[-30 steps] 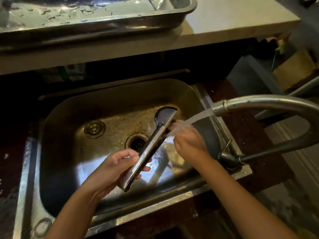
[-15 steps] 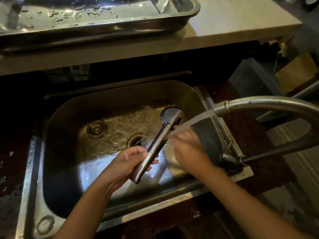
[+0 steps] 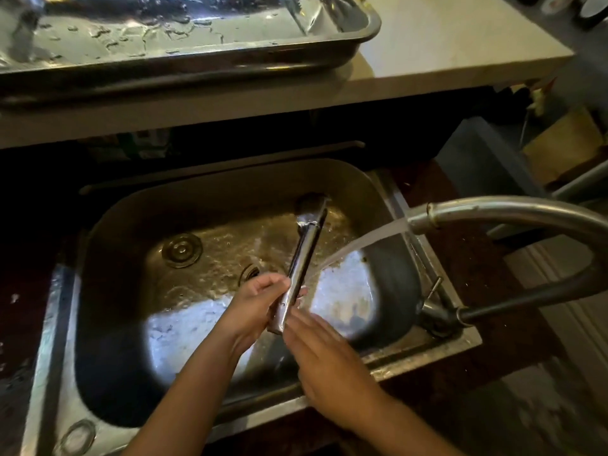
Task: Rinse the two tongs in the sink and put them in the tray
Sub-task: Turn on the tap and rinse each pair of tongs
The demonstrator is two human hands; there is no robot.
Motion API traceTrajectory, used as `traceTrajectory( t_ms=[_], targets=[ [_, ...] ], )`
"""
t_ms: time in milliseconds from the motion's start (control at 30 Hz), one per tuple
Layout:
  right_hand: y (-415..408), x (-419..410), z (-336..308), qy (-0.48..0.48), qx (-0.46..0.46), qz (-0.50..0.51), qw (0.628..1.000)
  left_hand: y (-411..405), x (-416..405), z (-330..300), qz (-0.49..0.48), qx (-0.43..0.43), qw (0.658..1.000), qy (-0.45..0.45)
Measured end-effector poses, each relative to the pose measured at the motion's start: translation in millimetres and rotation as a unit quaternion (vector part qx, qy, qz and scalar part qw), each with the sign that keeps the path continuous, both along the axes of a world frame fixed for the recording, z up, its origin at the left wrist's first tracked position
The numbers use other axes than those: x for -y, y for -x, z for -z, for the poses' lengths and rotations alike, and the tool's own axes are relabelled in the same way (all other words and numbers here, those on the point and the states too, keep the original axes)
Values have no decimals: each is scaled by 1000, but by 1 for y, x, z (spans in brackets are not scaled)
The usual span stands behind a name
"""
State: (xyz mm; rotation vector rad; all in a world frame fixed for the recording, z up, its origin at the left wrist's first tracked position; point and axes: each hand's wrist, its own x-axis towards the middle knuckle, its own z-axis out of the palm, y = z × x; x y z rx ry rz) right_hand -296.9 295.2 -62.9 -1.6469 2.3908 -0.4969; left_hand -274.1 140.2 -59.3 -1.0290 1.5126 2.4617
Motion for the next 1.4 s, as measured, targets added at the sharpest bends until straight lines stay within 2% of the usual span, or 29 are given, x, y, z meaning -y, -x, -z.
traceTrajectory(
  t_ms=[67, 133, 167, 233, 267, 367, 400, 433, 533, 600, 700, 767, 800, 900, 967, 1067, 1100, 1167, 1300, 1333, 1400],
  targets=[
    [-3, -1, 2, 77, 102, 61, 990, 0, 0, 0, -12, -6, 1000, -9],
    [3, 3, 0, 163, 220, 203, 940, 1, -2, 1, -15, 0, 1000, 3],
    [9, 6, -4, 196, 251, 278, 906, 1, -3, 2, -14, 2, 1000, 11],
    [24, 12, -7, 218, 326, 400, 828, 1, -5, 3, -5, -7, 1000, 7],
    [34, 15, -7, 212, 394, 436, 780, 1, -6, 4, 7, -14, 1000, 2],
    [61, 22, -8, 202, 629, 456, 596, -7, -7, 8, 60, -12, 998, 7],
    [66, 24, -7, 214, 663, 454, 556, -10, -7, 8, 80, -7, 997, 3],
    [70, 25, -7, 216, 670, 453, 546, -13, -6, 10, 97, 1, 995, -4],
    [69, 31, 0, 186, 628, 467, 594, -15, 0, 11, 129, 27, 991, -27],
    [63, 38, 6, 172, 609, 464, 620, -12, 5, 8, 164, 22, 986, -5],
    [59, 46, 6, 148, 606, 453, 636, -11, 11, 4, 180, 27, 983, 25],
    [68, 45, 5, 165, 611, 450, 630, -16, 14, 6, 179, 26, 983, 23],
    [74, 44, 4, 171, 597, 450, 642, -19, 15, 7, 181, 25, 983, 16],
    [90, 46, 1, 131, 473, 465, 736, -25, 14, 9, 190, 12, 982, -9],
    [98, 49, 0, 124, 401, 469, 777, -26, 11, 8, 188, 9, 982, -6],
    [108, 47, -4, 221, 356, 461, 782, -26, 7, 7, 180, 7, 984, 9],
    [110, 45, -5, 223, 331, 466, 790, -26, 6, 7, 179, 7, 984, 14],
    [112, 43, -5, 180, 318, 471, 803, -25, 5, 6, 180, 6, 984, 18],
    [99, 43, -8, 10, 327, 429, 842, -23, 8, 4, 171, 0, 985, 14],
    [98, 43, -8, 3, 311, 424, 850, -23, 8, 4, 169, 3, 986, 8],
    [103, 43, -5, 73, 296, 424, 852, -25, 8, 6, 170, 4, 985, 1]
  ],
)
